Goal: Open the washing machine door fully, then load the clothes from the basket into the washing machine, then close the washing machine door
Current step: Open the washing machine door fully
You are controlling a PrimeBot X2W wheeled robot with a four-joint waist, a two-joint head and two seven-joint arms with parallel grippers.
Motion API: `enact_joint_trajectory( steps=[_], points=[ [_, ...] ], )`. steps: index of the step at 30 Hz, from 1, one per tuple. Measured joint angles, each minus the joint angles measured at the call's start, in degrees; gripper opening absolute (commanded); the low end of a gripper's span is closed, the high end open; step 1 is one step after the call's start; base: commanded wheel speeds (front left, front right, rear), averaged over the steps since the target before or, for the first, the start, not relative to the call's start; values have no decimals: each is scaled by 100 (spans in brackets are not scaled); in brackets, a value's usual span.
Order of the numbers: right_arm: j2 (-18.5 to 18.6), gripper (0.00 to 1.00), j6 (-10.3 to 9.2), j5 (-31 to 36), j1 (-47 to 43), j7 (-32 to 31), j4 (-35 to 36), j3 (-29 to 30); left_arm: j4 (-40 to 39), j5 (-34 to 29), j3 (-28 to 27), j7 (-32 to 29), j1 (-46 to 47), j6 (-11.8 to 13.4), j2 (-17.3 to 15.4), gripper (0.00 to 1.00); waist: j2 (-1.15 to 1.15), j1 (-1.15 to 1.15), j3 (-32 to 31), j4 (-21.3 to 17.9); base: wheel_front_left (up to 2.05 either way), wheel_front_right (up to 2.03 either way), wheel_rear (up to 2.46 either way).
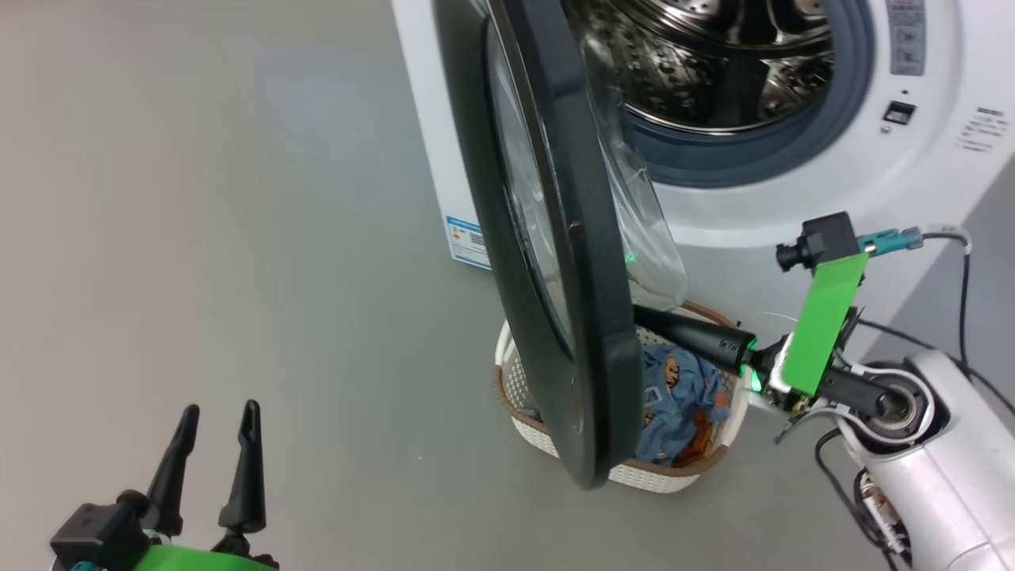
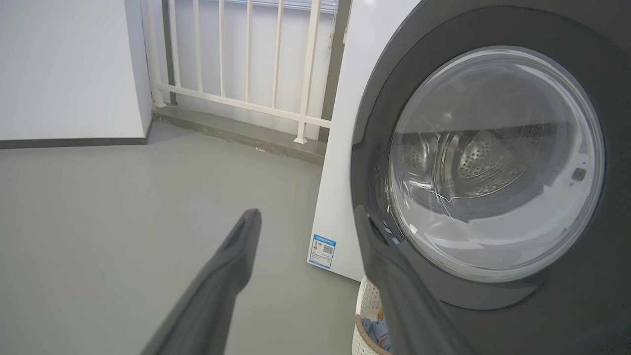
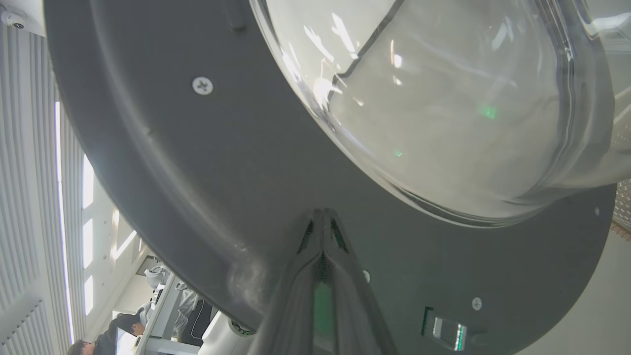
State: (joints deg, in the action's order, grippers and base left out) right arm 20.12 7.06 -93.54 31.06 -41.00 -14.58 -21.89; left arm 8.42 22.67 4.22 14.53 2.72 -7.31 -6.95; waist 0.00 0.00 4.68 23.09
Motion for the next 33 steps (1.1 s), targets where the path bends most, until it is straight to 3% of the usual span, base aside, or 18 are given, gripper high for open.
enact_joint_trajectory(
  steps=[16, 33],
  points=[
    [-622, 0, 0, 10, -101, -130, -86, -164, 34, 0, 55, 0, -12, 0, -51, 100, 0, 0, -127, 575, 0, 0, 0],
    [-783, 0, 0, 73, -102, -237, -105, -141, 42, -35, 55, 0, -13, 0, -87, 100, 0, 0, -186, 409, 0, 0, 0]
  ],
)
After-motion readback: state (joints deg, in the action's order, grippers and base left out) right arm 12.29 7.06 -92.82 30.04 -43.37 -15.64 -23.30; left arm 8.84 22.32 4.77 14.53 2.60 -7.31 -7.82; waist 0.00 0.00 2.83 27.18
